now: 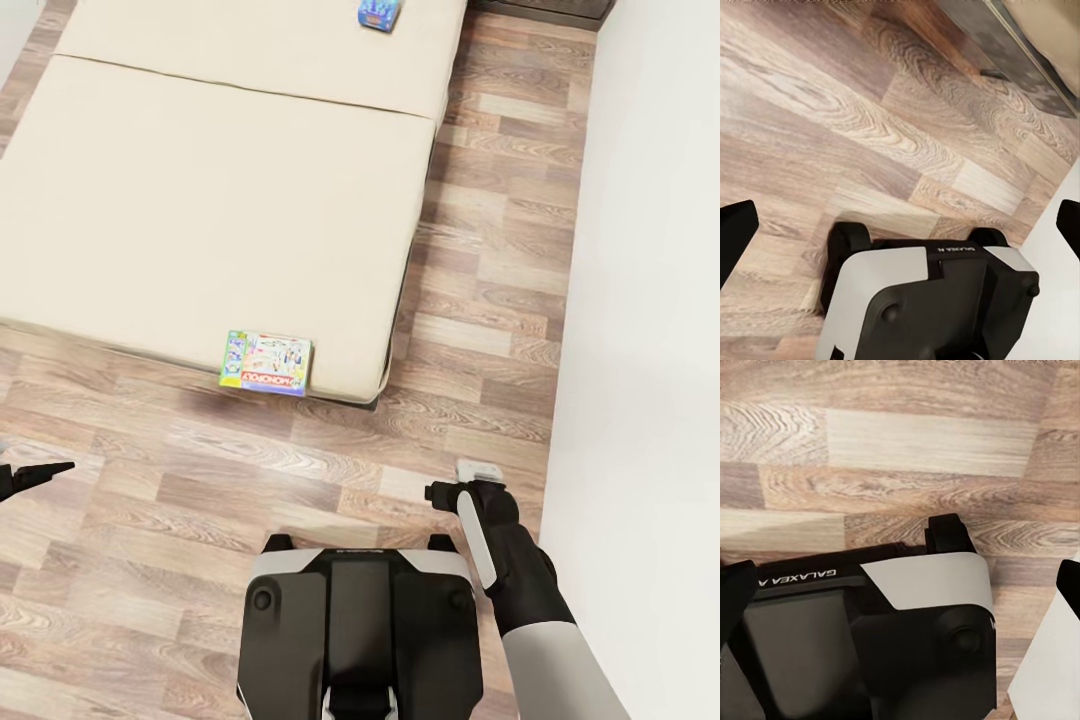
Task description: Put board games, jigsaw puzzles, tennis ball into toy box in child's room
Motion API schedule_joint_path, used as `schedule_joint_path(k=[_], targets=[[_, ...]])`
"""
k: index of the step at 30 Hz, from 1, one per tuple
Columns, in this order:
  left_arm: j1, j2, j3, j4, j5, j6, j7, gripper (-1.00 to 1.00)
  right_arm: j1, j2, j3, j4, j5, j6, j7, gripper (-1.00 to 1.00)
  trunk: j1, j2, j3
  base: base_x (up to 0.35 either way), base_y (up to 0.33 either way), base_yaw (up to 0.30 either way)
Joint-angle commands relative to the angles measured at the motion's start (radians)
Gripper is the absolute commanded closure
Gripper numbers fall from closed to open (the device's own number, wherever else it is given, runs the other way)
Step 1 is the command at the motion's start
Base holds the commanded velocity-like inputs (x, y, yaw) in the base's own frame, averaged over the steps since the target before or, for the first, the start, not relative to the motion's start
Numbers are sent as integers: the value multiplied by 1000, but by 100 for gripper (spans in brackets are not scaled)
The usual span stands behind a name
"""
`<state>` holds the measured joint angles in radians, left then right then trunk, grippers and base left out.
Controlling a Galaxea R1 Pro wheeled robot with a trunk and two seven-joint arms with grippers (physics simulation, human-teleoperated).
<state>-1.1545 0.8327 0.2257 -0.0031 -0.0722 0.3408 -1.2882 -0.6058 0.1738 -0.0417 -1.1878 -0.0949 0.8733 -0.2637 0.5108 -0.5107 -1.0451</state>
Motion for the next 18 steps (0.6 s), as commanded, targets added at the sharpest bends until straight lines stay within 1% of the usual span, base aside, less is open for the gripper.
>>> schedule_joint_path(k=[1,8,11,13,18], targets=[[-1,0,7,0,-8,11,-3,-100,-1,1,-1,-1,-10,3,-8,-100,1,-1,1,0,0,0],[-1,0,7,0,-8,11,0,-100,-1,1,-1,10,-12,1,-8,-100,1,-1,12,0,0,0],[-1,0,6,0,-9,10,10,-100,-1,1,-1,16,-13,-7,-8,-100,1,-1,17,0,0,0],[-1,0,6,0,-9,8,24,-100,-1,1,-1,18,-13,-16,-8,-100,1,-1,20,0,0,0],[-1,-2,6,0,-10,-1,91,-100,-1,1,-2,21,-15,-25,-8,-100,1,-1,29,0,0,0]])
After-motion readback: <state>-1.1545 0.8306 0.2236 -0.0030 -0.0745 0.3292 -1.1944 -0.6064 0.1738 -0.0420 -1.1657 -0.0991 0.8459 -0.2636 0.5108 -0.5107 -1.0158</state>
